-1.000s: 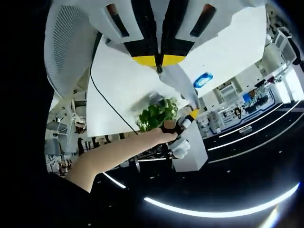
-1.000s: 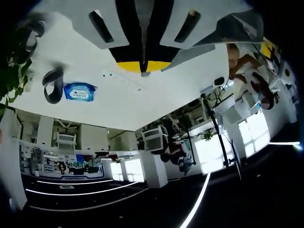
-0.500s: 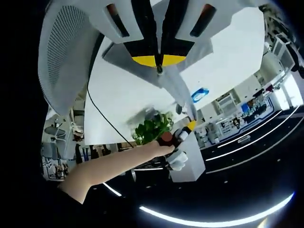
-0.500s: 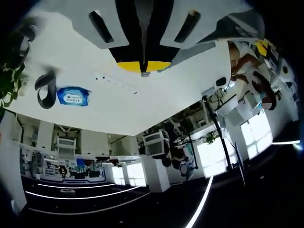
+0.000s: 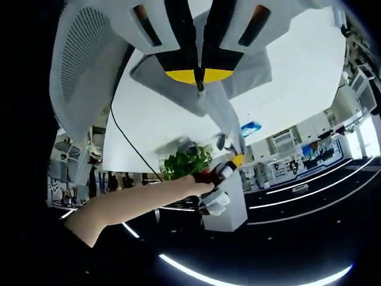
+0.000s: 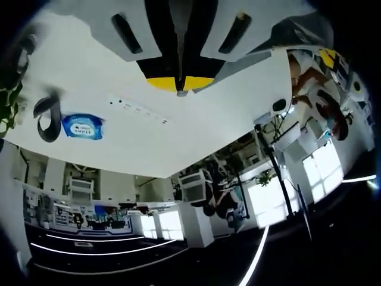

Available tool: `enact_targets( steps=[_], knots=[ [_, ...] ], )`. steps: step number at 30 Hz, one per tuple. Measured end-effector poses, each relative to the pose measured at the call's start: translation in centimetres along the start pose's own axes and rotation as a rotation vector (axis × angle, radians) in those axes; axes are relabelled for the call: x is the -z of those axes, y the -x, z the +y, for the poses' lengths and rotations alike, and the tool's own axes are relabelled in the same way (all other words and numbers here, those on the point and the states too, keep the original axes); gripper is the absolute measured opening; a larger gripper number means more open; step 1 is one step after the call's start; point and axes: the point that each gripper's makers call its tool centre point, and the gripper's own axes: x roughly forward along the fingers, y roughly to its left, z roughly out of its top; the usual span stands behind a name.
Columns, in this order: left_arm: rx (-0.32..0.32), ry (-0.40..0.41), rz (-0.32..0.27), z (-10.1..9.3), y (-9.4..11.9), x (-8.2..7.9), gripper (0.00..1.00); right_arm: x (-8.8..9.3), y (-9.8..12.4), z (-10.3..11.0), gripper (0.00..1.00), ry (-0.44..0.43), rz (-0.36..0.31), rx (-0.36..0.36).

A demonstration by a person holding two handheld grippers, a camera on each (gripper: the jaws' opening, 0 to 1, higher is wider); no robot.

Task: Fold the towel on the table until its edges align and the towel forms a compact rectangular stack.

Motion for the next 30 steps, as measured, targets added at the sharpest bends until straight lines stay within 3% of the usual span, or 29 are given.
enact_targets(
  steps=[9, 18, 22, 30],
  knots=[
    [-0.031, 0.087, 0.022, 1.4, 0.4, 2.2, 0.01, 0.5, -2.4, 1.0, 0.00, -0.011, 0.019, -0.020],
    [-0.064, 0.141, 0.047, 2.2, 0.7, 3.9, 0.01, 2.2, -5.3, 1.3, 0.00, -0.016, 0.076, -0.036],
    [-0.072, 0.201, 0.048, 2.6, 0.8, 4.5, 0.01, 2.9, -6.5, 1.5, 0.00, -0.021, 0.096, -0.046],
    [-0.102, 0.257, 0.104, 3.8, 0.9, 7.8, 0.01, 3.6, -9.2, 0.9, 0.00, -0.044, 0.123, -0.059]
  ],
)
